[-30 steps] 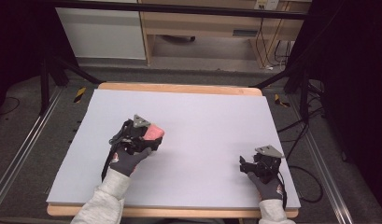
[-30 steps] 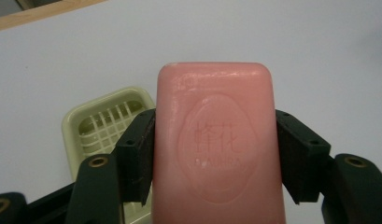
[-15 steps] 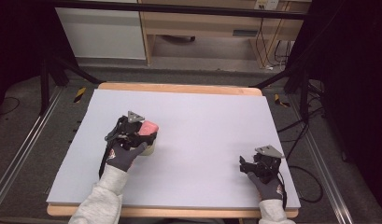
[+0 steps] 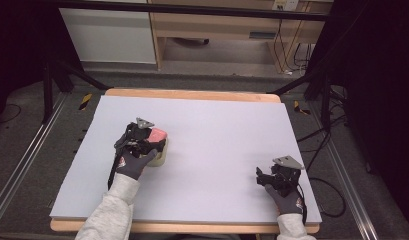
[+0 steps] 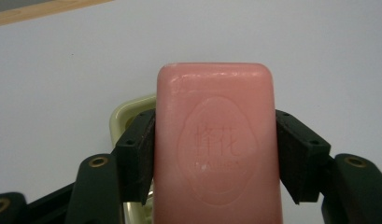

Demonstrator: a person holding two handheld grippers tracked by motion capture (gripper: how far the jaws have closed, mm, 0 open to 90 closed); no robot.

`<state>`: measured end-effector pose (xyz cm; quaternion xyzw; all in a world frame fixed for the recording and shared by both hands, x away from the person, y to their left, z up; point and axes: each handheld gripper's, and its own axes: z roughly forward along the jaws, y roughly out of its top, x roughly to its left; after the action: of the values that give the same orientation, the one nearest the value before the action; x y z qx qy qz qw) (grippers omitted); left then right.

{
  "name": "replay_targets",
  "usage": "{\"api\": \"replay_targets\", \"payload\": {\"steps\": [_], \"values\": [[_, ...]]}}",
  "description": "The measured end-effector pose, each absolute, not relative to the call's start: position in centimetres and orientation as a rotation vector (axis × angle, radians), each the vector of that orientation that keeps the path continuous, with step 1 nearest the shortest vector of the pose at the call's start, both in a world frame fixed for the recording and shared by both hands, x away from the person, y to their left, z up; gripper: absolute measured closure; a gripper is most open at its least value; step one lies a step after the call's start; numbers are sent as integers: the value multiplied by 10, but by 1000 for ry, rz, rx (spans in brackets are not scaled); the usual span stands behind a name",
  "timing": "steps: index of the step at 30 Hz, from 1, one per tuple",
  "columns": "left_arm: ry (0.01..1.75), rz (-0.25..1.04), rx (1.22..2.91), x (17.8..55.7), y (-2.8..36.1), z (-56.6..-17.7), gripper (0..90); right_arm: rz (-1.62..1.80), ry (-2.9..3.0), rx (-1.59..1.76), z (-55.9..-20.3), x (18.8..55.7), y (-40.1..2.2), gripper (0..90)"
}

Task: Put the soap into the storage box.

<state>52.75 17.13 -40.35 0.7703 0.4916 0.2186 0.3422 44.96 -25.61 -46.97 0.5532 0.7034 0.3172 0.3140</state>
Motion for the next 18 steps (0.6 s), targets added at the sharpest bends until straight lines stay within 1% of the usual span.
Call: {"api": "replay_targets", "payload": {"steps": [18], "values": [[1338, 565, 2019, 541, 177, -422, 371, 837, 1858, 1455, -470, 450, -255, 82]]}}
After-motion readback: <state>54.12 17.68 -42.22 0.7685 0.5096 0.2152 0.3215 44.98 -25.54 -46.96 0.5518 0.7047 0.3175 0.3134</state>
